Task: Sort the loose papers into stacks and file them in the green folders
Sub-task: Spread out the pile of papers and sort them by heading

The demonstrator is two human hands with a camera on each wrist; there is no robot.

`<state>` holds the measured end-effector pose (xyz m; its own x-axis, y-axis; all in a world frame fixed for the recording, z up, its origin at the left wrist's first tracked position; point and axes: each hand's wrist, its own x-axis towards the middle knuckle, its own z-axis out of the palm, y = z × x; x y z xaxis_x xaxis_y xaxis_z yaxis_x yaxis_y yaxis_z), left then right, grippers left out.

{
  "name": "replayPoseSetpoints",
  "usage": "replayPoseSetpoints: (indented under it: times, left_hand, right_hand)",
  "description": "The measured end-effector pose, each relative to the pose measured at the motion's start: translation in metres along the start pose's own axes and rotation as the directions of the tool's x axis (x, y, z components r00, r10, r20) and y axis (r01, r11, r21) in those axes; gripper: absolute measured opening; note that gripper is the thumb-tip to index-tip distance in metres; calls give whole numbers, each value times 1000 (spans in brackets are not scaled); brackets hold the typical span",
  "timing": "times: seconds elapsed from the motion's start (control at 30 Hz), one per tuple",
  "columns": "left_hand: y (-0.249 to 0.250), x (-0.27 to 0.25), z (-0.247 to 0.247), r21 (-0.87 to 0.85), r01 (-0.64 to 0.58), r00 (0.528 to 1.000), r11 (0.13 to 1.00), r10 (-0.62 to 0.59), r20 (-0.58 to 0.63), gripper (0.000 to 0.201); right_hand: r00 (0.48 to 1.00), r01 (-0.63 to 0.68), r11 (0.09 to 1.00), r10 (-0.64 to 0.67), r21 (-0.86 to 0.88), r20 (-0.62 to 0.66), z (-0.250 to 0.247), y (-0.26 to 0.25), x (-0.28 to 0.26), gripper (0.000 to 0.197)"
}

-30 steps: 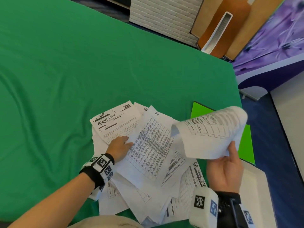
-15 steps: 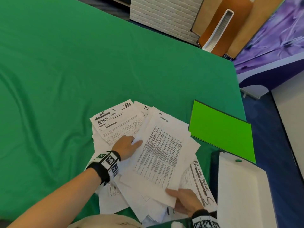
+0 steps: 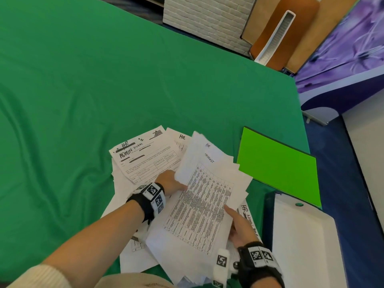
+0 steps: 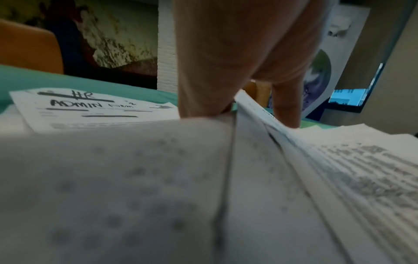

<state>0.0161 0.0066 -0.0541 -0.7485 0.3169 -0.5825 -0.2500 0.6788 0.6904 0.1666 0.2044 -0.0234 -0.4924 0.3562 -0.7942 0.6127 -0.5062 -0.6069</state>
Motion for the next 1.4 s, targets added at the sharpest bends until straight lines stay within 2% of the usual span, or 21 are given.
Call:
replayPoseSetpoints:
  times: [0.13,0.23,0.33,0.4,0.47,0.53,0.63,0.77,0.87,0.9,0.97,1.0,1.07,1.17,1.23,1.3,1.4]
  left_hand:
    - [19,-18,11,-8,-159,987,987,159,-32,49]
    - [35,-38,8,-29,-279,958,960,276,-75,48]
    - [49,-66,-16,-228,-387,922,894,371,-110,50]
    - [56,-86,-35,-325,-461,887,826,440,-140,52]
    - [59,-101,-51,-367,-533,845,763,500,-189,52]
    - [59,-112,-62,-379,-598,801,706,539,-260,49]
    - [53,-118,-72,-393,-638,770,662,543,-335,47]
    - [40,-116,-65,-358,-614,788,704,522,-325,53]
    - [38,-115,-52,-359,-601,797,714,497,-344,35]
    - [39,-115,-50,-364,-602,795,711,489,-358,30]
    - [40,-117,-48,-391,-608,790,690,479,-382,27]
    - [40,-119,-48,-418,-608,792,675,471,-389,34]
    - [43,-122,-52,-474,-604,796,640,455,-400,56]
    - [52,-129,-62,-480,-664,747,573,485,-455,78]
    - [58,-132,-72,-481,-704,710,522,507,-489,85]
    - [63,-134,-80,-469,-735,678,490,533,-506,87]
    - [65,-136,-85,-431,-746,665,507,546,-510,92]
  right_hand:
    - [999,45,999,-45,27,10,8,2,0,32]
    - [998,25,994,-32,106,57,9,-1,-5,34]
    - [989,101,978,-118,185,84,8,-15,-19,37]
    - [956,263,944,-283,199,77,12,-29,-35,43]
    - [889,423,880,-449,214,88,21,-43,-54,49]
    - [819,518,815,-561,260,124,30,-54,-71,53]
    - [748,609,754,-649,246,138,40,-58,-80,51]
    - [695,717,697,-717,28,51,50,-47,-81,40]
    - [661,749,659,-750,-66,10,54,-39,-80,4]
    - [656,753,654,-755,-63,2,54,-37,-81,5]
    - [629,777,629,-777,-18,-13,53,-35,-85,26]
    - [614,790,613,-789,16,-17,52,-34,-86,33]
    - [589,805,588,-808,71,19,51,-36,-91,34]
    - [547,828,556,-829,71,116,50,-39,-98,38]
    - [548,825,559,-827,82,122,45,-38,-96,45]
    - [572,807,581,-813,102,108,39,-38,-92,54]
    - [596,790,605,-796,103,106,34,-33,-87,62]
